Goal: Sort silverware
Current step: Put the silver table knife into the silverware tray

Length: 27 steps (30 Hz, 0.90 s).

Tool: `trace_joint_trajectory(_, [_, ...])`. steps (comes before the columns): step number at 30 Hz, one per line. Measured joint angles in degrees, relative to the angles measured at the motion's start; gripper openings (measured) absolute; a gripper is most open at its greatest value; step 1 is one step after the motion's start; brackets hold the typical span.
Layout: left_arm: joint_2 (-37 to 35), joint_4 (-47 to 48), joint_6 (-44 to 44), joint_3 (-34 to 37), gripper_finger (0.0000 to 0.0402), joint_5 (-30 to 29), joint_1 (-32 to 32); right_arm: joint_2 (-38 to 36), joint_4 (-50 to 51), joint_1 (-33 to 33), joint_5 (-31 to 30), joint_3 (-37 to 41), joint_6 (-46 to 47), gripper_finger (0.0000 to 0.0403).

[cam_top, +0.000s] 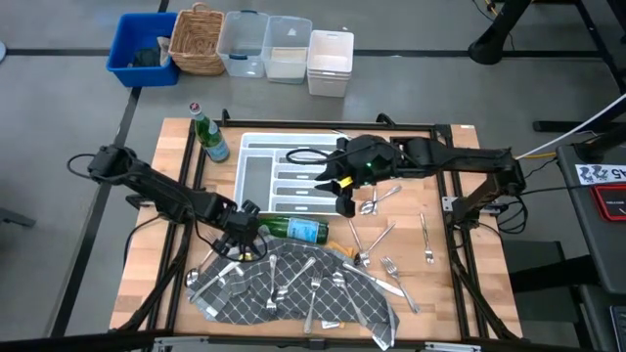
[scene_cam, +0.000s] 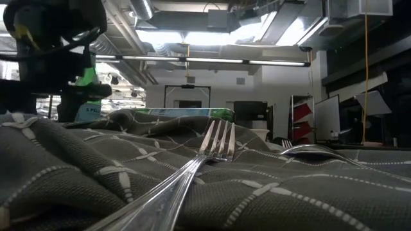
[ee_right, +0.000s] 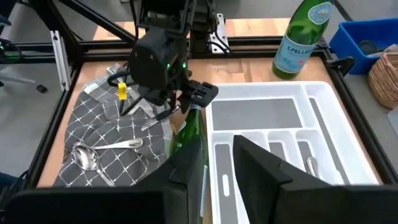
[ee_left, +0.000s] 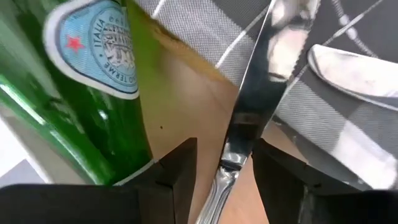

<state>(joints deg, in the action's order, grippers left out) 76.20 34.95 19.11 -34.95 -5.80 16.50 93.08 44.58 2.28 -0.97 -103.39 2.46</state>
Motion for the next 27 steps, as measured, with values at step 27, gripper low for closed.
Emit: trace_joint_trajectory(27, [0.5, -1.3, -11.8, 1.0, 0.004, 2.5, 4.8, -0.3, 8.1, 0.0, -2.7, 0.0, 0.0, 0.0094])
